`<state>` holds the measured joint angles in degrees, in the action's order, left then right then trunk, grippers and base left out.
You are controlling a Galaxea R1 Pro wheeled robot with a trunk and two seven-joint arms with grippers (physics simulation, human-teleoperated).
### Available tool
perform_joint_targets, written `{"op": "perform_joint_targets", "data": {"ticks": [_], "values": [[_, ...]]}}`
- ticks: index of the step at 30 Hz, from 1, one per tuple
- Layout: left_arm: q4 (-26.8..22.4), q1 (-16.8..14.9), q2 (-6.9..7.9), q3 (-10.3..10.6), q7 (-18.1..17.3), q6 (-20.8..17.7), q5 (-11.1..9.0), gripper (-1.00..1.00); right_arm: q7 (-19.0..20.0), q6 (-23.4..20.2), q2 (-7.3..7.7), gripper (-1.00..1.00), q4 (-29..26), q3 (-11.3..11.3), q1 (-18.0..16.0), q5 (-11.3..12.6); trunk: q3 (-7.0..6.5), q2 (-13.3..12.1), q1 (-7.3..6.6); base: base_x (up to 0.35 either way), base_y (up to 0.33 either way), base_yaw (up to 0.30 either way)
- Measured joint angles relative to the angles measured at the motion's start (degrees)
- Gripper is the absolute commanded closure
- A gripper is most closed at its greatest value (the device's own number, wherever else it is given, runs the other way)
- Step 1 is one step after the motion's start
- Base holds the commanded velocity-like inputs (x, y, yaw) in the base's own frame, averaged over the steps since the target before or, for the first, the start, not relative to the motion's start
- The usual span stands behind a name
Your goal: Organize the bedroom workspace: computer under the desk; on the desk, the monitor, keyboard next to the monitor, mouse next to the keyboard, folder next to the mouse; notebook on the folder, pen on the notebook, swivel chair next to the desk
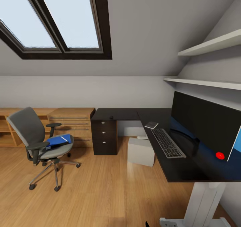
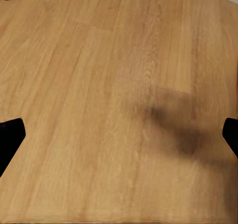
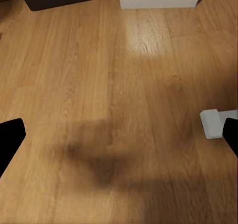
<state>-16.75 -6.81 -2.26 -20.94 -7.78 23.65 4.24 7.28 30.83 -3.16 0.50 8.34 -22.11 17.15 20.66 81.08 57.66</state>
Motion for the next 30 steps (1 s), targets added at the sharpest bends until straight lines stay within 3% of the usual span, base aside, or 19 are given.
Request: {"op": "perform_joint_targets", "data": {"ticks": [6, 10, 14, 19, 23, 25, 30], "values": [[0.5, 0.0, -0.4, -0.1, 0.7, -0.2, -0.8, -1.0, 0.0, 0.0, 0.58, -1.0, -0.1, 0.1, 0.0, 0.0, -1.08, -2.4, -1.32, 0.0, 0.0, 0.0], [4.4, 0.0, -1.54, 0.1, 0.8, -0.1, -0.6, -1.0, 0.0, 0.0, 0.61, -1.0, -0.1, 0.1, 0.0, 0.0, -1.79, -4.0, -2.2, 0.0, 0.0, 0.0], [5.7, 0.0, -1.63, 0.2, 0.8, -0.1, -0.7, -1.0, 0.0, 0.0, 0.64, -1.0, -0.1, 0.1, 0.0, 0.0, -2.52, -5.6, -3.08, 0.0, 0.0, 0.0], [6.0, 0.0, 0.27, -0.5, 0.9, 0.0, -1.4, -1.0, 0.0, 0.0, 0.73, -1.0, -0.1, 0.1, 0.0, 0.0, -3.41, -7.6, -4.18, 0.0, 0.0, 0.0], [6.1, 0.0, 1.26, -3.9, 0.7, -0.1, -5.4, -1.0, 0.0, 0.0, 0.71, -1.0, -0.1, 0.1, 0.0, 0.0, -4.13, -9.2, -5.06, 0.0, 0.0, 0.0], [6.1, 0.0, 1.25, -4.5, 0.6, 0.0, -6.2, -1.0, 0.0, 0.0, 0.71, -1.0, -0.1, 0.1, 0.0, 0.0, -4.49, -10.0, -5.5, 0.0, 0.0, 0.0], [5.5, 0.0, 1.46, -3.1, 0.6, 0.0, -5.0, -1.0, -0.1, 0.0, 0.74, -1.0, -0.1, 0.1, 0.0, 0.0, -5.39, -12.0, -6.59, 0.0, 0.0, 0.0]]}}
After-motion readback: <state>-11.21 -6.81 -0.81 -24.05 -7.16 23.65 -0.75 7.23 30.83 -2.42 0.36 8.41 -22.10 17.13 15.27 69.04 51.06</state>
